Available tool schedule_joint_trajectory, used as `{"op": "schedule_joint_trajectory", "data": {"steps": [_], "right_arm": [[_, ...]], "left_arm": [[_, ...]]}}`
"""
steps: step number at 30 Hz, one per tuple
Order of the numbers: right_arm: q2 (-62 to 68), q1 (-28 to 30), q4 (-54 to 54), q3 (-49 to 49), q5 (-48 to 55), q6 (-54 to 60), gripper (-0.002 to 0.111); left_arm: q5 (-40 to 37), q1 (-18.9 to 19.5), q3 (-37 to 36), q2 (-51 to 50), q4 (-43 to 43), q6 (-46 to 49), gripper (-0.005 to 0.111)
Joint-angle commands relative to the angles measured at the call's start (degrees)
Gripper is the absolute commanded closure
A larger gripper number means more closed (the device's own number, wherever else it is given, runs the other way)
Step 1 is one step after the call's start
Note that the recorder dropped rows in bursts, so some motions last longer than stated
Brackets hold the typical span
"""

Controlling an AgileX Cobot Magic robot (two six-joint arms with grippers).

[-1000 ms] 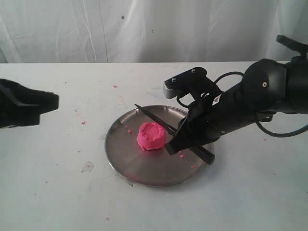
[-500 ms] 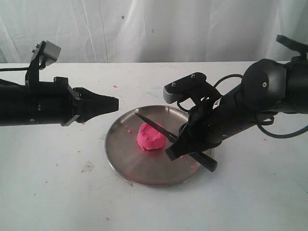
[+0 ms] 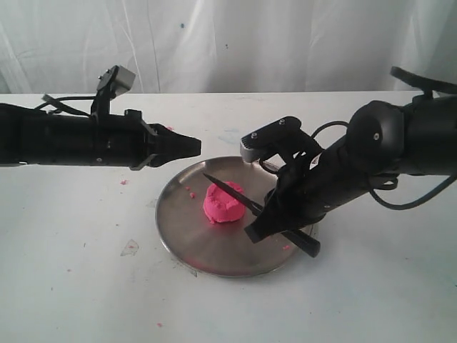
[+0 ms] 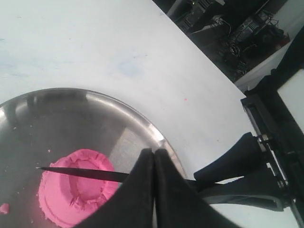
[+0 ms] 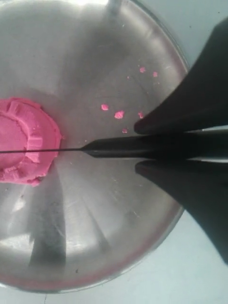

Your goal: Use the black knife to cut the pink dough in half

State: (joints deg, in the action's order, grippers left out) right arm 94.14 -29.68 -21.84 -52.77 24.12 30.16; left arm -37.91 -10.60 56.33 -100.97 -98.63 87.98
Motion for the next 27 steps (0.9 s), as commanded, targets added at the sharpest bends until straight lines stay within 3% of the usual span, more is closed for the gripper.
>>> {"op": "schedule_joint_trajectory", "data": {"steps": [1, 27], "right_arm": [[1.2, -0.1, 0.8, 0.1, -3.0, 0.6, 0.108], [4.6, -0.5, 0.8, -1.4, -4.9, 0.6, 0.108]], "left_arm": [[-2.4, 0.1, 2.5, -3.7, -1.3, 0.9, 0.107], [-1.9, -3.4, 11.2, -13.9, -1.3, 3.5, 0.107]]}}
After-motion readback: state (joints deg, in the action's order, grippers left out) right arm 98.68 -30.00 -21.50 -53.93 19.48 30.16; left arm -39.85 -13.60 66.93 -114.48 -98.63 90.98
